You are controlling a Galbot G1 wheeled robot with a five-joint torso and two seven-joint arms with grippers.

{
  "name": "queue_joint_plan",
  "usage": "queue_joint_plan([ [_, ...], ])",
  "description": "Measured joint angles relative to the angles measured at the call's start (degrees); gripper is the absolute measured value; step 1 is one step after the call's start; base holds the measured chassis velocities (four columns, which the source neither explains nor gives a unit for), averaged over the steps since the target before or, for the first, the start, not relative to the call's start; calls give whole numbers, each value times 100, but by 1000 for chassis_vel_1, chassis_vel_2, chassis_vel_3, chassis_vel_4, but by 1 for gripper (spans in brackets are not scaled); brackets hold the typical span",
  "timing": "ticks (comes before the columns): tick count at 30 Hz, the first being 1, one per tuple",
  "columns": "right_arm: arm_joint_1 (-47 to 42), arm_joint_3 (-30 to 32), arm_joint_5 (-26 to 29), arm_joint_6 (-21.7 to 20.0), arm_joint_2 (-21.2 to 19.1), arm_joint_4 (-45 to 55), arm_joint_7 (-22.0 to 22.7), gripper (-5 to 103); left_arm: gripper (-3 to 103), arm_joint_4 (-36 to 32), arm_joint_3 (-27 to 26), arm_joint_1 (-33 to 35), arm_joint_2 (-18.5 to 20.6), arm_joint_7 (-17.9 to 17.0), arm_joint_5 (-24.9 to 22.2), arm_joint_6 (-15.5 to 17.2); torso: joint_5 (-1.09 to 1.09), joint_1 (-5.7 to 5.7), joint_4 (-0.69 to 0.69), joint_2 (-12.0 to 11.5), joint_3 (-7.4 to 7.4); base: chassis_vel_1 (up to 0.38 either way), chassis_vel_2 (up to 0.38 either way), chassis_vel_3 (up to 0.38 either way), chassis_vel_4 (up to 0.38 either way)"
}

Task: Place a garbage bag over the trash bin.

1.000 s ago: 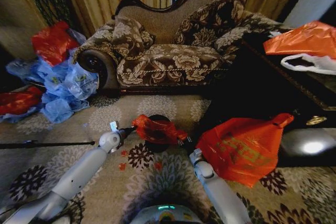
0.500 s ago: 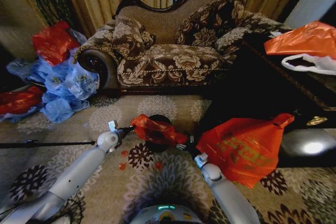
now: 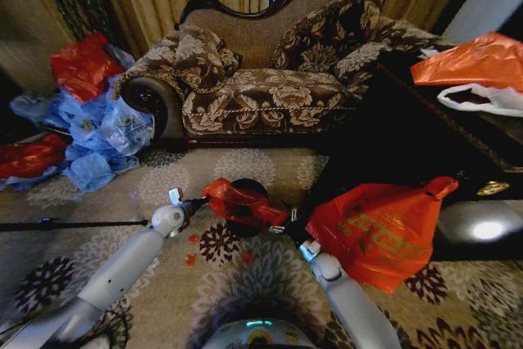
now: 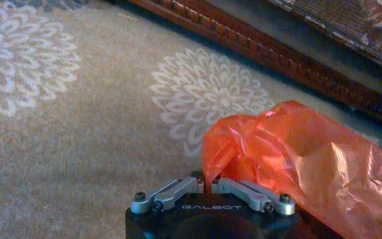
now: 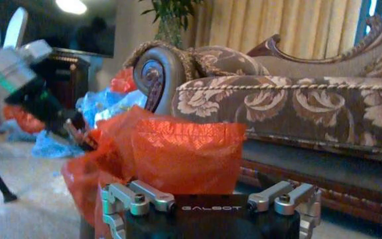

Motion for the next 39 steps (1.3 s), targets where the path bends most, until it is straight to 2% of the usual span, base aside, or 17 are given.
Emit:
queue_joint_plan([
  [3, -48, -46, 170, -99, -68, 176, -183, 100, 0, -26, 5, -1, 1, -1, -1, 5, -1, 0, 0, 0, 0, 0, 0, 0, 0],
  [6, -19, -87, 316, -36, -142, 213, -609, 100, 0, -42, 9, -2, 13, -7, -11, 12, 0, 0, -2, 0, 0, 0, 0, 0, 0],
  [9, 93, -107, 328, 8, -141, 153, -747, 100, 0, -47, 12, -7, 22, -13, -19, 15, 0, 0, 0, 0, 0, 0, 0, 0, 0],
  [16, 294, -108, 177, -4, -170, 83, -749, 100, 0, -56, 24, -22, -4, -32, -31, 20, 1, 0, 2, 0, 0, 0, 0, 0, 0],
  [22, -22, -5, 576, -124, -485, 495, -760, 100, 0, -42, 21, -31, -23, -38, -34, 22, 0, 0, -2, 0, 0, 0, 0, 0, 0],
  [29, -494, 276, 1066, -408, -810, 1554, -900, 100, 0, -51, -7, -23, 17, -45, -60, 25, 1, 0, -1, 0, -1, 0, 0, 0, 0],
  [34, -539, 352, 1036, -558, -913, 1951, -911, 100, 0, -51, -7, -15, 17, -46, -60, 26, 0, 0, -1, 0, -1, 0, 0, 0, 0],
  [38, -429, 313, 811, -740, -1021, 2182, -934, 100, 0, -57, -9, -2, 1, -46, -56, 26, -1, 0, -1, 0, -1, 0, 0, 0, 0],
  [39, -329, 212, 787, -970, -1090, 2275, -970, 100, 0, -90, -14, 18, -3, -47, -54, 26, 0, 0, 0, 0, -1, 0, 0, 0, 0],
])
